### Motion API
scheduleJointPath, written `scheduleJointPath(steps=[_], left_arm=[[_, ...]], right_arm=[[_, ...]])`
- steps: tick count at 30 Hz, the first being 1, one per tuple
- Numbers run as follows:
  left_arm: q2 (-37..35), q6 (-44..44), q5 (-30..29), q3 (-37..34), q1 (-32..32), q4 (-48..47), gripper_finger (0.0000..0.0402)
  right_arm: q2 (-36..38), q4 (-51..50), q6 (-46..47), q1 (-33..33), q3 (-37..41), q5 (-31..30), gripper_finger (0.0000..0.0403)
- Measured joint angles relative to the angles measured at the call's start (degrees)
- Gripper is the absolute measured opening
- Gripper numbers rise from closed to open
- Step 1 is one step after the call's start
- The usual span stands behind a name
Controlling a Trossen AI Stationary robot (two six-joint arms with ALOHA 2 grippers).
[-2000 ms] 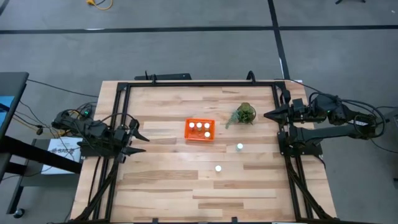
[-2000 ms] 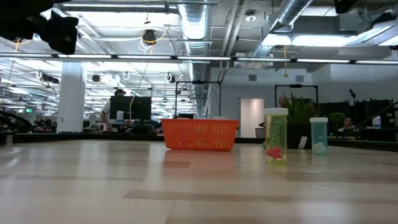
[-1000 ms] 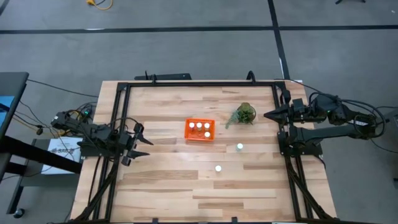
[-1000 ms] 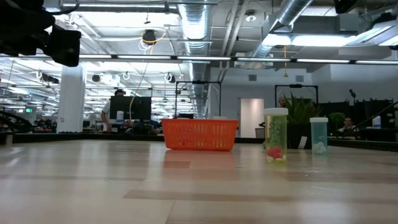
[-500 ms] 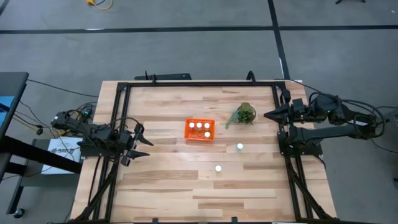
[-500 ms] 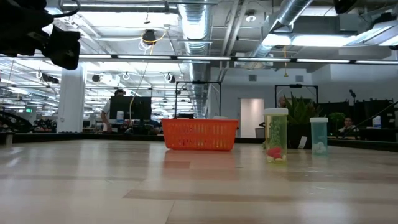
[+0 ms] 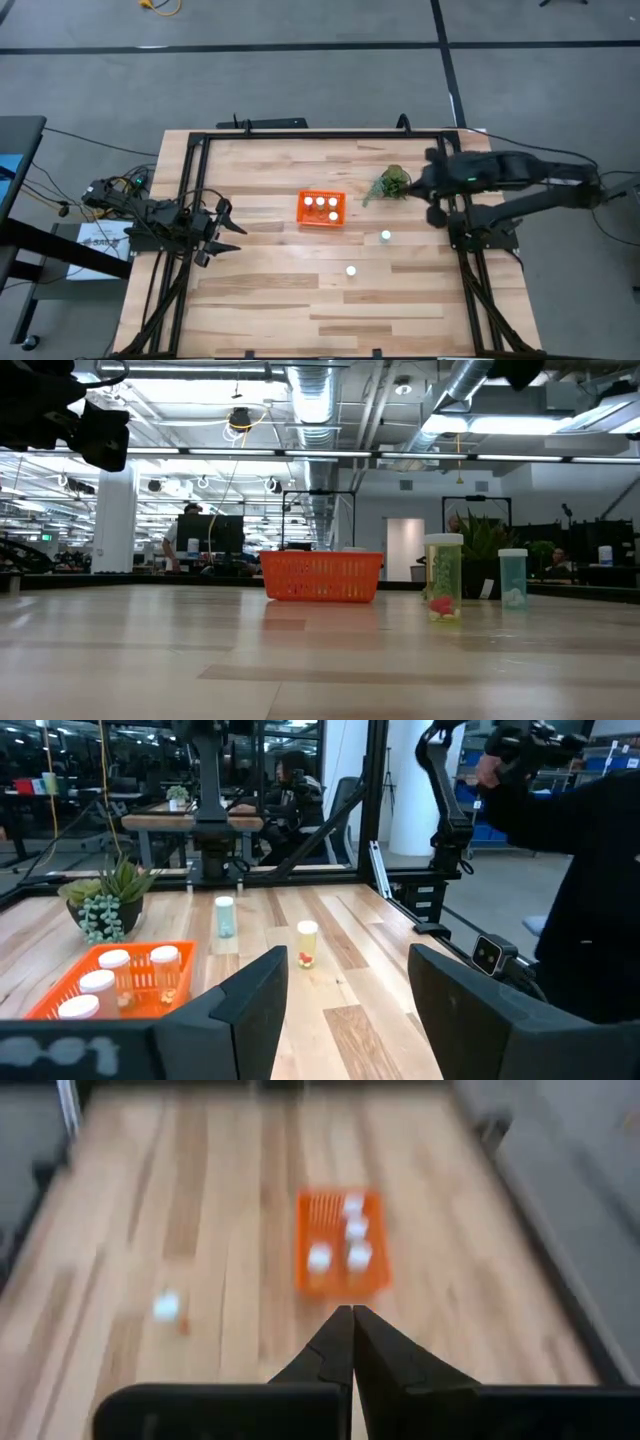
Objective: Pick and place pill bottles into a basket
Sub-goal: Put the blue pill bottle into the orange bin
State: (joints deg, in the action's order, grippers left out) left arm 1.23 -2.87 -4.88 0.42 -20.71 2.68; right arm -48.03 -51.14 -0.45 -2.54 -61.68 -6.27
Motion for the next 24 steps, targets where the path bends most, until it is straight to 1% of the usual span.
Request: scheduleJointPath(steps=[4,6,9,11,15,20,24], left_arm=[[-0.02,0.02,0.01,-0.01,0.00,0.00,0.0197],[0.00,0.02,-0.01,-0.01,0.00,0.00,0.0197],[0.00,0.02,0.00,-0.04,0.01,-0.01,0.0197],[-0.01,0.02,0.01,-0.04,0.00,-0.02,0.0197],[0.00,0.02,-0.01,-0.04,0.02,-0.02,0.0197],[0.00,0.03,-0.01,-0.04,0.02,-0.02,0.0197],[0.00,0.04,-0.01,-0.04,0.02,-0.02,0.0197]], right_arm=[[-8.45,-9.51,1.44,-1.56,-5.14,0.40,0.0000],[-11.45,-12.53,1.64,-2.63,-5.54,1.15,0.0000],[-15.00,-15.32,1.86,-4.00,-5.54,4.67,0.0001],[-16.72,-16.06,2.38,-5.40,-5.54,5.32,0.0009],[-18.85,-16.32,2.64,-7.68,-5.54,2.80,0.0045],[-19.78,-16.38,5.28,-7.86,-5.48,1.80,0.0100],[-19.71,-13.96,5.23,-7.51,-1.10,1.57,0.0138]])
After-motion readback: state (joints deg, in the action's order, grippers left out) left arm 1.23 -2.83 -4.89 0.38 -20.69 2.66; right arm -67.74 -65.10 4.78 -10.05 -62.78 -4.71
